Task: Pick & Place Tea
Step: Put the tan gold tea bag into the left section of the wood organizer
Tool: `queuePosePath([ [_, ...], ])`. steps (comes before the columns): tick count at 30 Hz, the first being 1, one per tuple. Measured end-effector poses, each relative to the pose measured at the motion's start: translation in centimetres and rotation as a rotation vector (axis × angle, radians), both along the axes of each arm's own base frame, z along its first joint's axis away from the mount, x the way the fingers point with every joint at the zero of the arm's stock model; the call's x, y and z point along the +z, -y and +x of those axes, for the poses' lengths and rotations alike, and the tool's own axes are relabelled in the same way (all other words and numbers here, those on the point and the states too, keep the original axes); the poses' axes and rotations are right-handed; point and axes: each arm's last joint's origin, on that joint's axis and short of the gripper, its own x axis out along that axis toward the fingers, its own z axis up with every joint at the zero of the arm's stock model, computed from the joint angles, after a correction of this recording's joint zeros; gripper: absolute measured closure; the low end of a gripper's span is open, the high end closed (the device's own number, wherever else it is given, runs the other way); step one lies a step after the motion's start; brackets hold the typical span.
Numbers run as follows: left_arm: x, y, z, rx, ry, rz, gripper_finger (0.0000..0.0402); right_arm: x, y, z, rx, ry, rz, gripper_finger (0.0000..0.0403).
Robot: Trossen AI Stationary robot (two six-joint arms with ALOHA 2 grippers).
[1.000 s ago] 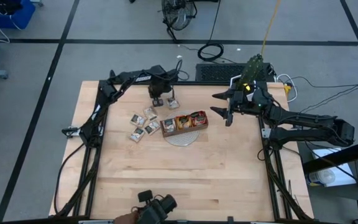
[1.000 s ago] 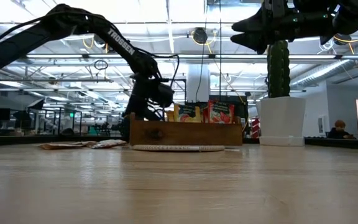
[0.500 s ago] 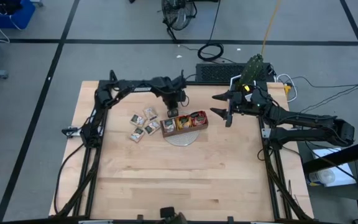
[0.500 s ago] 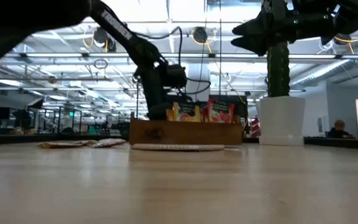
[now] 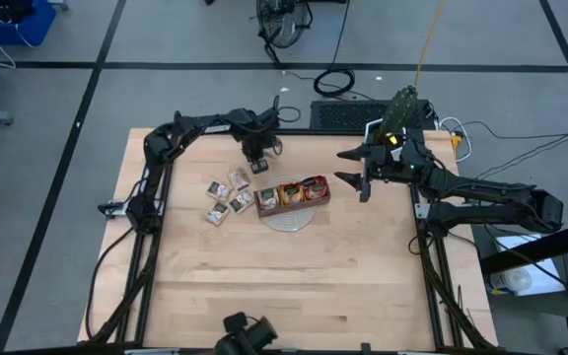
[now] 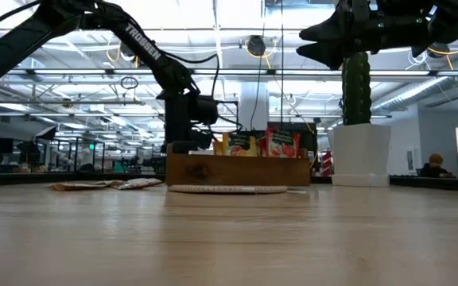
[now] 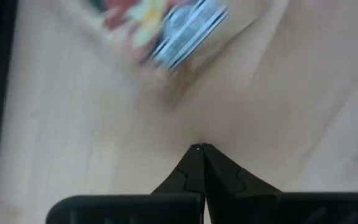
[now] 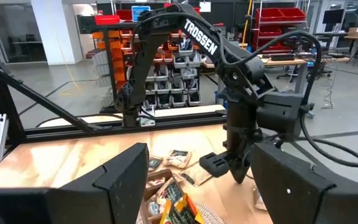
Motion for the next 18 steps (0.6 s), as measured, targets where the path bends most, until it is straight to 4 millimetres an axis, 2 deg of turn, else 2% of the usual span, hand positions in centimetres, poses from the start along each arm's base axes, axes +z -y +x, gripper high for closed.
queuePosePath([
  [4,1.1,-0.7,-0.1,0.030,0.071,0.049,0.0400,0.0,0.0,0.0,0.000,-0.002,0.005,0.0142],
  [8,3.8,-0.7,0.8,0.132,0.235,0.107,0.0371,0.0,0.0,0.0,-0.001,0.002,0.003,0.0142],
  [11,4.2,-0.3,1.5,0.168,0.270,0.151,0.0314,0.0,0.0,0.0,-0.001,0.000,-0.005,0.0142],
  [14,4.2,0.0,2.7,0.201,0.299,0.237,0.0237,0.0,0.0,0.0,-0.001,-0.002,-0.009,0.0142],
  [18,2.5,0.5,3.8,0.216,0.285,0.251,0.0136,0.0,0.0,0.0,-0.002,-0.004,-0.009,0.0142],
])
